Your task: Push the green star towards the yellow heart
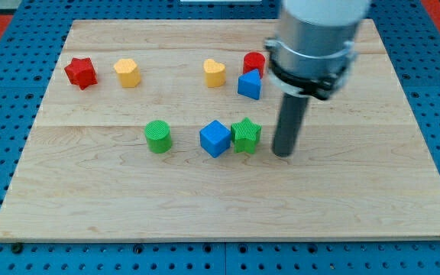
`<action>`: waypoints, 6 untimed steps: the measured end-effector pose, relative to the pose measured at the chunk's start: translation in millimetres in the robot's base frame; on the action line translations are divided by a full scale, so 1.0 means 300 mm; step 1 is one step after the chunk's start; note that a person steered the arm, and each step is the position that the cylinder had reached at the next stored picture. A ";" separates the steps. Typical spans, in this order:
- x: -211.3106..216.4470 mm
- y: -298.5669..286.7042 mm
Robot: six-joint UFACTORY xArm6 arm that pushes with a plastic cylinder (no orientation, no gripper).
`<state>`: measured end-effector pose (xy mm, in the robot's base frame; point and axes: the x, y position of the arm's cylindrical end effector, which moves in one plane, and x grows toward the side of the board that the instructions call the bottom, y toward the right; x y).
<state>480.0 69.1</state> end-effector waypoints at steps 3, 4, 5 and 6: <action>0.028 0.140; 0.057 0.044; -0.005 -0.148; -0.146 -0.190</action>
